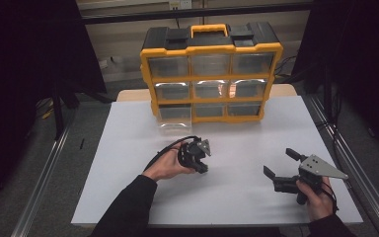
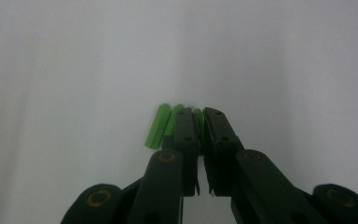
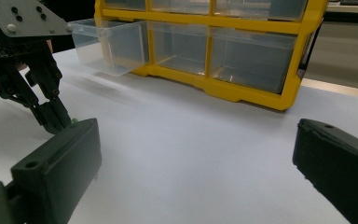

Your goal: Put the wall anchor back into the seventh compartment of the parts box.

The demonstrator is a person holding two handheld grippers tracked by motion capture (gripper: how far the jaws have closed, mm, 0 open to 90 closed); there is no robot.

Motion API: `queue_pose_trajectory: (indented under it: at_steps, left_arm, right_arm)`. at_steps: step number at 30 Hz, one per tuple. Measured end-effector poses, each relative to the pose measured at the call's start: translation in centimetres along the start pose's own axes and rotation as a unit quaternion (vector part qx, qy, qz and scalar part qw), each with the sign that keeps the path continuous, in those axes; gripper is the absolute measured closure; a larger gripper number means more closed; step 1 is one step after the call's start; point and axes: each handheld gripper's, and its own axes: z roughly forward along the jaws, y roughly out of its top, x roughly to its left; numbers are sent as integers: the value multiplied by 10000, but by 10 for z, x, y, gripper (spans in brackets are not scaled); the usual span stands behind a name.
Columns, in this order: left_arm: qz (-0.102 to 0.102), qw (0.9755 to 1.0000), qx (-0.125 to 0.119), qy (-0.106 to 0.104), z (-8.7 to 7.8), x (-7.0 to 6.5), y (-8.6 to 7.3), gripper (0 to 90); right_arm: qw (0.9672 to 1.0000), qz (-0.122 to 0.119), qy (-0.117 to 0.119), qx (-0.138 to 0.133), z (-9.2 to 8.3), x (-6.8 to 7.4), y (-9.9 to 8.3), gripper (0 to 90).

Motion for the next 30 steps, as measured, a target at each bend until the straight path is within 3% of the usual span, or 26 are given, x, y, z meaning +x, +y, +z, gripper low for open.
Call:
queue_pose_trajectory:
  at_steps: [2, 4, 7, 16, 18, 20, 21, 23, 25, 26, 30]
  left_arm:
    - [-51, 10000, -2, 21, 0, 0, 0, 849]
    - [-228, 9996, -158, 20, 0, 0, -2, 849]
    - [-259, 9995, -176, 50, -2, 1, -3, 849]
    - [-431, 9973, -587, 32, -15, 6, -6, 849]
    - [-475, 9963, -701, 160, -18, 5, -7, 849]
    - [-478, 9949, -866, 184, -21, 6, -9, 849]
    - [-468, 9953, -839, 132, -24, 6, -8, 849]
    - [-489, 9934, -990, 293, -26, 4, -9, 849]
    - [-522, 9934, -999, 209, -32, 6, -10, 849]
    - [-563, 9914, -1126, 356, -32, 5, -11, 849]
    - [-664, 9885, -1276, 464, -40, 8, -16, 849]
  right_arm:
    - [10000, 9, -15, -4, 0, 0, 0, 9]
    - [10000, 5, 1, -14, 0, 0, 0, 9]
    - [10000, -9, -1, -9, 0, 0, 0, 9]
    - [10000, 6, -8, -9, 0, 0, 0, 9]
    - [10000, 14, -7, -8, 0, 0, 0, 9]
    - [10000, 9, -8, -12, 0, 0, 0, 9]
    - [10000, -2, -6, -9, 0, 0, 0, 9]
    - [10000, 6, -9, -15, 0, 0, 0, 9]
    - [10000, -12, -3, -15, 0, 0, 0, 9]
    - [10000, 12, -8, -18, 0, 0, 0, 9]
    - [10000, 5, 5, -25, -1, 0, 0, 9]
